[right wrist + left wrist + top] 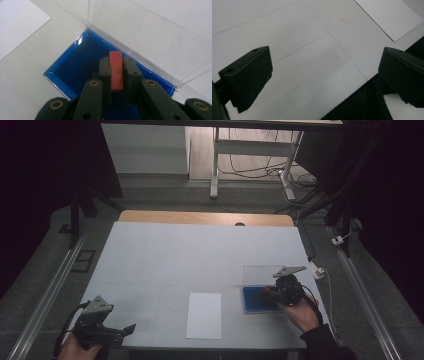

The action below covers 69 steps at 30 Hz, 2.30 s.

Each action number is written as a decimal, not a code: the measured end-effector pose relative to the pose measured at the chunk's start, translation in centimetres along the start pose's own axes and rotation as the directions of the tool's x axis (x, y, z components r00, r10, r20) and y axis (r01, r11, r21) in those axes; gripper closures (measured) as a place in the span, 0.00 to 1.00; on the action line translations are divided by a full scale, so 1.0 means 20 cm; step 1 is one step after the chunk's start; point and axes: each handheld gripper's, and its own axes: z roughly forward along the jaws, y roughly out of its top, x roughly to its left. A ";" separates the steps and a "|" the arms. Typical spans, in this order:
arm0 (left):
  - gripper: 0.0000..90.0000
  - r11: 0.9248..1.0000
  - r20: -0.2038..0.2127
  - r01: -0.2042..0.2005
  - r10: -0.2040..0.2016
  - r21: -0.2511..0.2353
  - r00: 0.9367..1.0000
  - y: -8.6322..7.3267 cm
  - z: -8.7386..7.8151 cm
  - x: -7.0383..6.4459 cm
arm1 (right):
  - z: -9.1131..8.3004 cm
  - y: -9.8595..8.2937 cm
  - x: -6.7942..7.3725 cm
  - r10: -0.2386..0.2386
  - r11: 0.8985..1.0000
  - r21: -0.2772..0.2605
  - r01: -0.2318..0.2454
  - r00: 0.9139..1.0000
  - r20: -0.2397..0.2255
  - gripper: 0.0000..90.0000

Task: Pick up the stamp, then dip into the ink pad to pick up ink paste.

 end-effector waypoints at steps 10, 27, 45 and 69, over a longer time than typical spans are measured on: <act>0.00 1.000 0.003 0.001 -0.001 -0.003 1.000 0.00 0.00 0.00 | -0.08 0.01 0.01 -0.007 0.998 -0.069 0.008 1.000 0.010 0.89; 0.00 1.000 0.010 0.005 -0.005 -0.004 1.000 0.00 0.00 0.01 | -0.14 0.01 0.01 0.000 0.994 -0.113 0.000 1.000 -0.001 0.89; 0.00 1.000 0.010 0.005 -0.005 -0.001 1.000 0.00 0.00 0.00 | -0.05 0.01 0.08 -0.075 0.997 -0.029 0.074 0.997 -0.021 0.89; 0.00 1.000 0.007 0.005 -0.005 0.007 1.000 0.00 0.00 0.00 | 0.02 0.01 0.17 -0.163 0.986 0.046 0.161 0.985 0.050 0.90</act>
